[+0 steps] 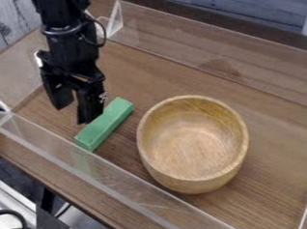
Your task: Put the green block in the brown bowl
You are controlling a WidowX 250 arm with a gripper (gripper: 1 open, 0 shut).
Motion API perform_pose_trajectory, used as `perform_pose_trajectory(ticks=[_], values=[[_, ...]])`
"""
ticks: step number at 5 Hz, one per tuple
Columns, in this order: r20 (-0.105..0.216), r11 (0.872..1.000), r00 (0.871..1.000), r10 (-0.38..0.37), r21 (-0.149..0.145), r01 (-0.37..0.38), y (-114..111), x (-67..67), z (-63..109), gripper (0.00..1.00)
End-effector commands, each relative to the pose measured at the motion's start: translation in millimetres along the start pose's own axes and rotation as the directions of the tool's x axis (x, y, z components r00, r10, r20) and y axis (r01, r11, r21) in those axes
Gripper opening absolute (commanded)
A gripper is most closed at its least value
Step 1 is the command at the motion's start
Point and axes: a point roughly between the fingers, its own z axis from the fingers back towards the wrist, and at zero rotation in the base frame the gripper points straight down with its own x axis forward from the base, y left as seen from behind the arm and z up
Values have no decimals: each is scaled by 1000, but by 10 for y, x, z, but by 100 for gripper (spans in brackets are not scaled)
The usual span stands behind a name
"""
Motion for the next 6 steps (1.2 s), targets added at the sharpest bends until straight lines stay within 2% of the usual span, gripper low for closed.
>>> perform_pose_trajectory(ticks=[1,6], values=[[39,1000,999,3,22,-4,26,32,60,100],[-1,1000,1000,14,16,-14,-104,54,-131,100]])
